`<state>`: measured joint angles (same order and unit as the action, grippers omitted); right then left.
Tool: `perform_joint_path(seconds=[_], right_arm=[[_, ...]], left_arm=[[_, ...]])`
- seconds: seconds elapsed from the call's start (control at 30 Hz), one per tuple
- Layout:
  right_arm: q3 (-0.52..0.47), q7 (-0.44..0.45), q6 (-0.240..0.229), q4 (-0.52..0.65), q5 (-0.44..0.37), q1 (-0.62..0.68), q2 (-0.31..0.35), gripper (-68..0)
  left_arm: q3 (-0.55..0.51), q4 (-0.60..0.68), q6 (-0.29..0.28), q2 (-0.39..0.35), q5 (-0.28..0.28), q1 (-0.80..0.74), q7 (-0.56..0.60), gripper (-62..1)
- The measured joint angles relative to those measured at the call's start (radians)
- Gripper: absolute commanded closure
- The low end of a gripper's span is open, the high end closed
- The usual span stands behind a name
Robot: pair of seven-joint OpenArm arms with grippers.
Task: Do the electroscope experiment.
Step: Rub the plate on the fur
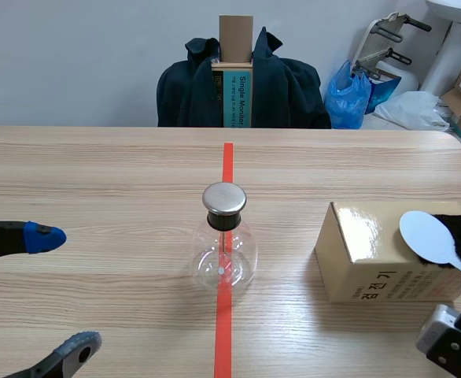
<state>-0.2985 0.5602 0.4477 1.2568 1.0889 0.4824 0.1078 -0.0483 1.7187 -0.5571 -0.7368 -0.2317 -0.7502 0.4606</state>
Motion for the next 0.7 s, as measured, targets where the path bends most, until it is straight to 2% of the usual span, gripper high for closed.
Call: perform_joint_path(seconds=[0.13, 0.33, 0.57, 0.7], right_arm=[[0.000, 0.039, -0.004, 0.000, -0.005, 0.000, 0.000, -0.8], [-0.001, 0.052, -0.017, 0.021, -0.014, 0.000, 0.000, -0.8], [0.000, 0.068, -0.030, 0.183, -0.081, 0.056, 0.000, -0.8], [0.000, 0.068, -0.030, 0.260, -0.086, 0.103, 0.000, -0.8]], left_arm=[[0.000, 0.000, 0.000, 0.000, 0.000, 0.000, 0.000, -62.3], [0.000, 0.000, 0.000, 0.000, 0.000, 0.000, 0.000, -62.3], [0.000, 0.000, 0.000, 0.000, 0.000, 0.000, 0.000, -62.3], [0.000, 0.000, 0.000, 0.000, 0.000, 0.000, 0.000, -62.3]])
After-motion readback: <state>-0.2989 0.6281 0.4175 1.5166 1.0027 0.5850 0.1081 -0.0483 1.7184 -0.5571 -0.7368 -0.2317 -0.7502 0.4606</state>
